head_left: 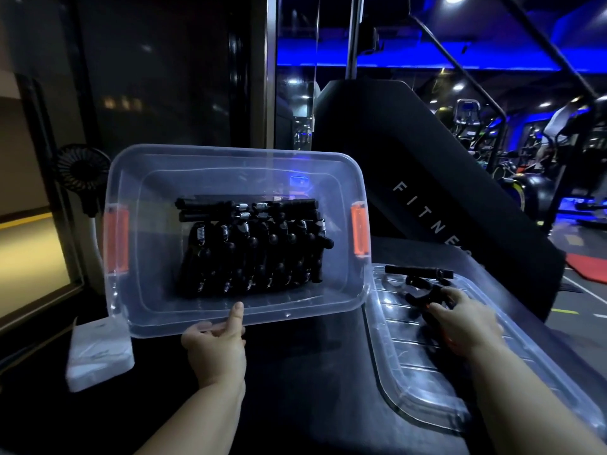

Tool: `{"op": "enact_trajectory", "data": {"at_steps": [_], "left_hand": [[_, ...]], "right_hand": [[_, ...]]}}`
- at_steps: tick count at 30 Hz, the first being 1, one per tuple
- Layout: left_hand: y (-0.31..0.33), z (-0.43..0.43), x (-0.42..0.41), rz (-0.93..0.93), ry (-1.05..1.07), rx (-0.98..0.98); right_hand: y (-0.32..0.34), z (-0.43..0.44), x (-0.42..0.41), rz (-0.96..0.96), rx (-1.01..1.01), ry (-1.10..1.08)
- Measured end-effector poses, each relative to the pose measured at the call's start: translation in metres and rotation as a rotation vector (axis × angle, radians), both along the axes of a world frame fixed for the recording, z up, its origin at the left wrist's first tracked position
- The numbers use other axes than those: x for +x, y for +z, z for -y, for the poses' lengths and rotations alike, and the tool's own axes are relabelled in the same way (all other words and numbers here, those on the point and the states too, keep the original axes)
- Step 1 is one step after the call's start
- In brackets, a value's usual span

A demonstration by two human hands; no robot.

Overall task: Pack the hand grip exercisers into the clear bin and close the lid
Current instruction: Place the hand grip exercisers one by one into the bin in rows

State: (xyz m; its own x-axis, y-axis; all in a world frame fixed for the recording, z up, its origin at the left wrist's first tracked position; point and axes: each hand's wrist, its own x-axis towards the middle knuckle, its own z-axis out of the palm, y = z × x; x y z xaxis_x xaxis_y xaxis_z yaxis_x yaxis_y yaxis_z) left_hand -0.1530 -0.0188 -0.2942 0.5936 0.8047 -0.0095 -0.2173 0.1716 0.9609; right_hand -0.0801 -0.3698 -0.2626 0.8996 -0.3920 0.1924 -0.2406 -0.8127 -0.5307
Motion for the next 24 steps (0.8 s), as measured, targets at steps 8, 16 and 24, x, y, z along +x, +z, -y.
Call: {"op": "enact_trajectory", "data": {"at_steps": [8, 16, 24], "left_hand": [[0.0, 0.002, -0.001, 0.057, -0.011, 0.012], [-0.001, 0.002, 0.0, 0.118, -0.053, -0.001], [0.001, 0.002, -0.002, 0.104, -0.064, -0.016]], "right_hand": [[0.009, -0.004, -0.008, -0.055, -0.07, -0.034], [0.014, 0.012, -0.03, -0.194, -0.124, 0.072], [0.022, 0.008, -0.03, -0.107, -0.229, 0.077]]}}
